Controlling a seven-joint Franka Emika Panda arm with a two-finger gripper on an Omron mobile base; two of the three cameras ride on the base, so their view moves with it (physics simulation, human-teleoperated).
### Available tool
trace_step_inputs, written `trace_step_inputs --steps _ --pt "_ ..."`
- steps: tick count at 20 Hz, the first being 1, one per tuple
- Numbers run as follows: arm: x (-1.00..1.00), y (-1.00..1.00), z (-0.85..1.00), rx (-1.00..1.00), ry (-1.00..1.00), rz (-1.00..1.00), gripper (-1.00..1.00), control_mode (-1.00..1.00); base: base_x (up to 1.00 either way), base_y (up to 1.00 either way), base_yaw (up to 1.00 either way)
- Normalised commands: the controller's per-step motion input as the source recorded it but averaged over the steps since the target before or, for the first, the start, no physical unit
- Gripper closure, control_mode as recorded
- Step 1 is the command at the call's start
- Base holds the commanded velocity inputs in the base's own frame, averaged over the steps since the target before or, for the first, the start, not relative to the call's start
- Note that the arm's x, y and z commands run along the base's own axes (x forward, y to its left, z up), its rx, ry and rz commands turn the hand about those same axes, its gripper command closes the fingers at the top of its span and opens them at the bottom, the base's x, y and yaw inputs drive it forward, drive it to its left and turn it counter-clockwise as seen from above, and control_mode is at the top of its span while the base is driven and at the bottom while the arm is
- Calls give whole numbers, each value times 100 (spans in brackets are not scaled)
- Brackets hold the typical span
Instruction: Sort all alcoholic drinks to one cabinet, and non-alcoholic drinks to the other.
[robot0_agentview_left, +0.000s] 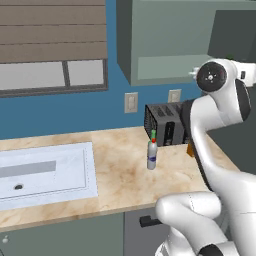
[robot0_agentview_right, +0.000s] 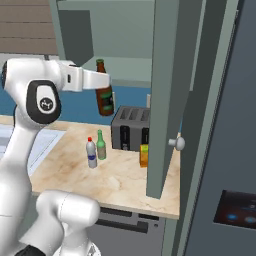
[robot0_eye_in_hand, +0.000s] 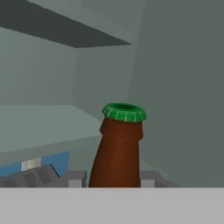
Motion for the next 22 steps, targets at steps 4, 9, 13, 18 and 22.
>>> trace_step_inputs --steps 4,9,13,18,22 --pt "23 0 47 3 -11 0 100 -100 0 0 0" --pt "32 0 34 1 -10 0 100 -100 0 0 0" --pt "45 0 22 0 -3 0 100 -100 0 0 0" --pt "50 -9 13 1 0 0 100 -100 0 0 0" --pt "50 -19 7 1 0 1 100 -100 0 0 0"
